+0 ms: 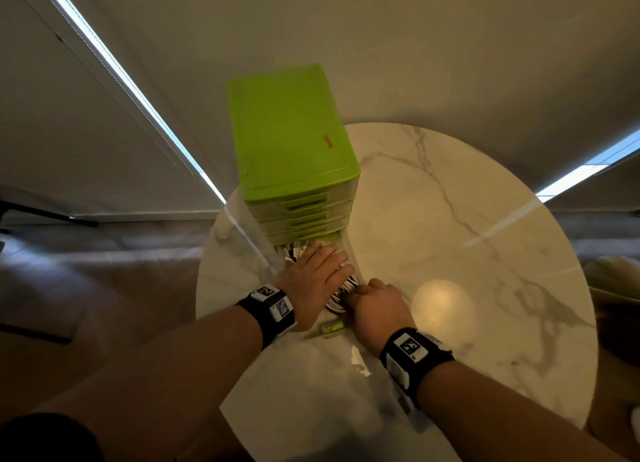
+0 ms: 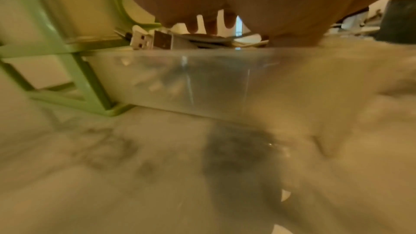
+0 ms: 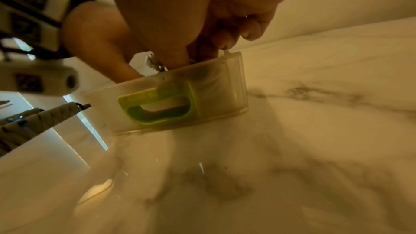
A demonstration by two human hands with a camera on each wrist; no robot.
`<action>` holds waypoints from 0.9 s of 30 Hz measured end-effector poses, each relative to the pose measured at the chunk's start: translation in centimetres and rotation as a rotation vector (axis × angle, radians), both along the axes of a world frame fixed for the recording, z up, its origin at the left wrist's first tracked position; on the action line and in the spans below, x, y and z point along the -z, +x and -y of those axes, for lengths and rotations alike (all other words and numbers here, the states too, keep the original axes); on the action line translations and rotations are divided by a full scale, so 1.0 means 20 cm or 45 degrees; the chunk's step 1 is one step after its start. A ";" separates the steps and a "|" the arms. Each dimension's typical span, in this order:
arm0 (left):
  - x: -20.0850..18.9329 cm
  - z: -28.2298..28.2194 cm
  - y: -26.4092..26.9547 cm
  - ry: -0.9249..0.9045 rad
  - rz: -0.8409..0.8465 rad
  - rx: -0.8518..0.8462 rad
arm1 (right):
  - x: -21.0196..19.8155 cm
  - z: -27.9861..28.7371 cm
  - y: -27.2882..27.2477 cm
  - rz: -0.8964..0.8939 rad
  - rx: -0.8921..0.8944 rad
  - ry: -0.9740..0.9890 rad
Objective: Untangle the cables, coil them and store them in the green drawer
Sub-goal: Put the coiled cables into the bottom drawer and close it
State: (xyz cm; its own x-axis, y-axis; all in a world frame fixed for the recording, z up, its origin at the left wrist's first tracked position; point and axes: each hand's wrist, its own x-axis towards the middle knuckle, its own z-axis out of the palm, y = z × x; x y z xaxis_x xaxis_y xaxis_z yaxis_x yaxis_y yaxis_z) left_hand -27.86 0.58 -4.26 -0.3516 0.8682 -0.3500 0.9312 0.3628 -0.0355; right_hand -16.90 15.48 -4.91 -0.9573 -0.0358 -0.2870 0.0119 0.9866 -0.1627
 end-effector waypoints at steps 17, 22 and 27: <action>-0.07 0.10 0.24 0.050 0.175 -0.526 | -0.27 -0.07 -0.25 -0.306 -0.253 -0.012; -0.08 0.12 0.23 0.116 0.215 -0.548 | -0.29 -0.03 -0.37 0.012 -0.393 -0.166; -0.06 0.15 0.25 0.194 0.206 -0.532 | -0.17 -0.05 -0.38 0.280 -0.348 -0.179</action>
State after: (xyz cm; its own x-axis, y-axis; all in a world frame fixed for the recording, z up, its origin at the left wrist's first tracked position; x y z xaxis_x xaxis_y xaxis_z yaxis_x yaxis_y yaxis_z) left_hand -22.79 -2.47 -3.01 -0.6335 0.7096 -0.3085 0.6934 0.6976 0.1806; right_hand -24.45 16.53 -1.42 -0.8229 -0.3352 -0.4587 -0.1990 0.9263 -0.3199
